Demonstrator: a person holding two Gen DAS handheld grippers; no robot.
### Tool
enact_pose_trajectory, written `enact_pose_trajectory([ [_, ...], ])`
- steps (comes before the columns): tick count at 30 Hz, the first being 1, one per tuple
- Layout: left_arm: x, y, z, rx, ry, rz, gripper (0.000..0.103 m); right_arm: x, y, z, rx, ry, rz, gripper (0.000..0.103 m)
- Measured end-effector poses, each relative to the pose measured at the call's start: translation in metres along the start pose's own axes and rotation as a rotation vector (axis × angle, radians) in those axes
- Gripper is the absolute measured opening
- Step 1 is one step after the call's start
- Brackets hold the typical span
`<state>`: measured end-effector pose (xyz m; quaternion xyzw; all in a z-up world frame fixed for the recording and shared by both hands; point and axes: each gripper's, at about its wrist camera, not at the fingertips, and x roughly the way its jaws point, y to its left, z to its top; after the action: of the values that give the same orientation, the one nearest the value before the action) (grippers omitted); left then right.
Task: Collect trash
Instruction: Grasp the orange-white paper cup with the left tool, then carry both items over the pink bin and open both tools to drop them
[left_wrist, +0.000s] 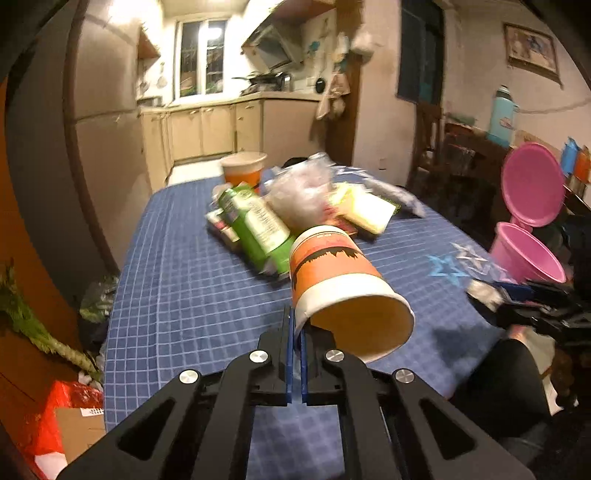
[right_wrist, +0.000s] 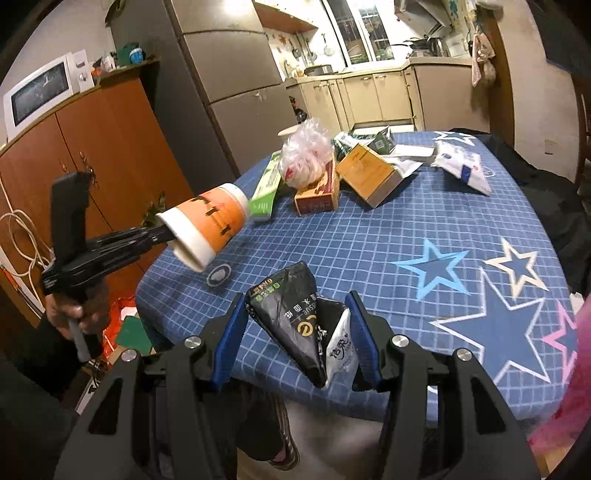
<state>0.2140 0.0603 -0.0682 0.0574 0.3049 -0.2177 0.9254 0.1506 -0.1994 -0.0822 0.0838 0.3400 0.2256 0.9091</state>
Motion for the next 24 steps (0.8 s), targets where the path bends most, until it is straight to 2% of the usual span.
enact_pose_trajectory([
  [4,-0.02,-0.034,0.014,0.038,-0.025,-0.074,0.004,-0.028,-0.008,0.002,0.027,-0.046,-0.023,0.052],
  [7,-0.023,-0.074,0.035,0.087,-0.052,-0.172,0.004,-0.064,-0.021,0.004,0.047,-0.113,-0.079,0.052],
  [9,-0.018,-0.103,0.05,0.127,-0.064,-0.24,0.004,-0.101,-0.037,0.006,0.08,-0.176,-0.147,0.052],
  [14,0.019,-0.197,0.095,0.258,-0.076,-0.416,0.004,-0.195,-0.08,0.005,0.138,-0.296,-0.363,0.052],
  [16,0.045,-0.236,0.112,0.296,-0.056,-0.478,0.004,-0.225,-0.1,0.001,0.154,-0.309,-0.468,0.052],
  [18,0.067,-0.269,0.123,0.324,-0.027,-0.53,0.004,-0.241,-0.121,-0.004,0.174,-0.298,-0.533,0.052],
  [21,0.101,-0.32,0.131,0.395,0.01,-0.593,0.004,-0.262,-0.16,-0.014,0.229,-0.267,-0.596,0.052],
  [24,0.131,-0.36,0.132,0.431,0.061,-0.634,0.004,-0.272,-0.187,-0.019,0.278,-0.251,-0.61,0.052],
])
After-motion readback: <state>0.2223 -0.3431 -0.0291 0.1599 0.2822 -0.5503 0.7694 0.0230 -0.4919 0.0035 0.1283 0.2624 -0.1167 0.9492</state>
